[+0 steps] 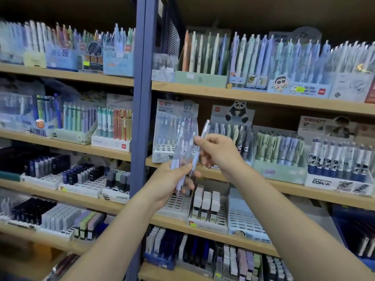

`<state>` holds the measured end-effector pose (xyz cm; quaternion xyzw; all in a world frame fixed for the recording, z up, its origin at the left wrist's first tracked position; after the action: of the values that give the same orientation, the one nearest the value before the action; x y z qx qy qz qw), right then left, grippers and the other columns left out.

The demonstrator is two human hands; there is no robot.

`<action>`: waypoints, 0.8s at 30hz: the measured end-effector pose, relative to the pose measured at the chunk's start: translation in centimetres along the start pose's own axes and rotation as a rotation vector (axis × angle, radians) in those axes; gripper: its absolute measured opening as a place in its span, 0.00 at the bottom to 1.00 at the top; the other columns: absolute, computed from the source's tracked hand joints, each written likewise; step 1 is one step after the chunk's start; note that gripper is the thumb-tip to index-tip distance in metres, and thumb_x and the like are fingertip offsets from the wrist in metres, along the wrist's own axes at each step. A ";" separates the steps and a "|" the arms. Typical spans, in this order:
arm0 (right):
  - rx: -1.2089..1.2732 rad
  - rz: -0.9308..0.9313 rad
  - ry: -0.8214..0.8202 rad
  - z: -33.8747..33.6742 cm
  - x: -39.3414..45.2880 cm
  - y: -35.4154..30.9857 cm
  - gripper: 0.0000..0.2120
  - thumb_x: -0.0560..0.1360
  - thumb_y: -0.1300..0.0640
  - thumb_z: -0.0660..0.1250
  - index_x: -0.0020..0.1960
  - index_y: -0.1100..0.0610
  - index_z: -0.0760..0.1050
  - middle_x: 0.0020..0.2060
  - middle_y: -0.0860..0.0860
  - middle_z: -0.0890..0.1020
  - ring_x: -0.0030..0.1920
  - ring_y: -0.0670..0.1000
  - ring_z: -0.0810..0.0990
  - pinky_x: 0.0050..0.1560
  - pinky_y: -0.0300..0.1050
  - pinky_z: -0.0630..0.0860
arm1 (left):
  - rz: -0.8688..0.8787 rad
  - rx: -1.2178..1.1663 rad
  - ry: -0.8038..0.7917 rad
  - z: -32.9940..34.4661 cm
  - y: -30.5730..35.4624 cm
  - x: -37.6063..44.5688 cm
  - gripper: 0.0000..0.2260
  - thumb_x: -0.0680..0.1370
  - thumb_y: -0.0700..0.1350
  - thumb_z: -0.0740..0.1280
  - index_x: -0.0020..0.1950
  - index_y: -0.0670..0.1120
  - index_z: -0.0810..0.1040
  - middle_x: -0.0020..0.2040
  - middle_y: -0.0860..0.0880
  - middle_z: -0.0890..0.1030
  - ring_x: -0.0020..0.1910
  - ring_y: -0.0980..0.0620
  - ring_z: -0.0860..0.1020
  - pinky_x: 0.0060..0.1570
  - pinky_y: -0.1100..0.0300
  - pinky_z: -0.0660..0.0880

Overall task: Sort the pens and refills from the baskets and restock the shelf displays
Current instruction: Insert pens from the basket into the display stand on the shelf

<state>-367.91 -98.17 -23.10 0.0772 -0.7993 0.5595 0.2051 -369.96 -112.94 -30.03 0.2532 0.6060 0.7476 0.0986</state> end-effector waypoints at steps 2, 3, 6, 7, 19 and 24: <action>0.000 0.010 -0.098 0.9 0.6 0.3 0.13 0.79 0.56 0.69 0.39 0.62 0.75 0.29 0.53 0.76 0.27 0.49 0.76 0.28 0.40 0.73 | 0.026 -0.025 0.075 -0.9 -0.1 0.8 0.07 0.83 0.43 0.64 0.57 0.42 0.78 0.40 0.47 0.84 0.30 0.52 0.76 0.27 0.62 0.70; -0.009 0.013 -0.141 1.4 0.9 0.6 0.11 0.80 0.57 0.68 0.40 0.62 0.76 0.29 0.53 0.77 0.28 0.49 0.77 0.30 0.40 0.74 | 0.031 -0.039 0.106 -1.3 -0.1 1.1 0.06 0.83 0.43 0.64 0.56 0.43 0.79 0.38 0.48 0.84 0.29 0.52 0.76 0.27 0.62 0.70; -0.035 0.010 -0.146 2.4 1.8 1.1 0.10 0.80 0.58 0.68 0.43 0.63 0.80 0.33 0.54 0.79 0.33 0.50 0.79 0.34 0.38 0.76 | 0.023 -0.015 0.166 -2.7 -0.3 2.1 0.08 0.84 0.45 0.63 0.56 0.43 0.80 0.41 0.48 0.86 0.34 0.50 0.82 0.30 0.61 0.73; -0.038 0.008 -0.109 2.6 2.3 1.2 0.10 0.80 0.59 0.67 0.46 0.65 0.80 0.36 0.57 0.80 0.35 0.50 0.79 0.34 0.38 0.76 | 0.016 0.003 0.196 -3.2 -0.4 2.4 0.09 0.85 0.46 0.62 0.56 0.43 0.80 0.42 0.46 0.87 0.38 0.48 0.85 0.32 0.60 0.75; -0.096 -0.071 0.066 7.6 11.2 2.1 0.03 0.80 0.62 0.66 0.49 0.57 0.78 0.41 0.53 0.83 0.44 0.53 0.85 0.46 0.49 0.84 | 0.090 0.316 0.581 -8.8 -1.7 3.9 0.16 0.84 0.54 0.60 0.50 0.43 0.80 0.41 0.44 0.81 0.37 0.55 0.76 0.35 0.62 0.67; -0.159 -0.045 0.076 9.8 12.7 4.1 0.08 0.81 0.60 0.65 0.44 0.52 0.75 0.44 0.55 0.83 0.41 0.54 0.84 0.49 0.54 0.83 | 0.088 0.192 0.618 -9.4 -2.5 5.0 0.15 0.84 0.53 0.62 0.46 0.44 0.81 0.41 0.48 0.81 0.41 0.51 0.77 0.39 0.60 0.69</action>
<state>-383.19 -104.38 -24.23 0.0574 -0.8310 0.4919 0.2532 -379.30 -118.14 -32.47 0.0482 0.6635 0.7321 -0.1466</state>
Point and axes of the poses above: each hand's wrist, its own x-axis towards the middle knuckle, its own z-axis out of the palm, y = z × x, the point moved 2 cm from there along x, towards the middle knuckle
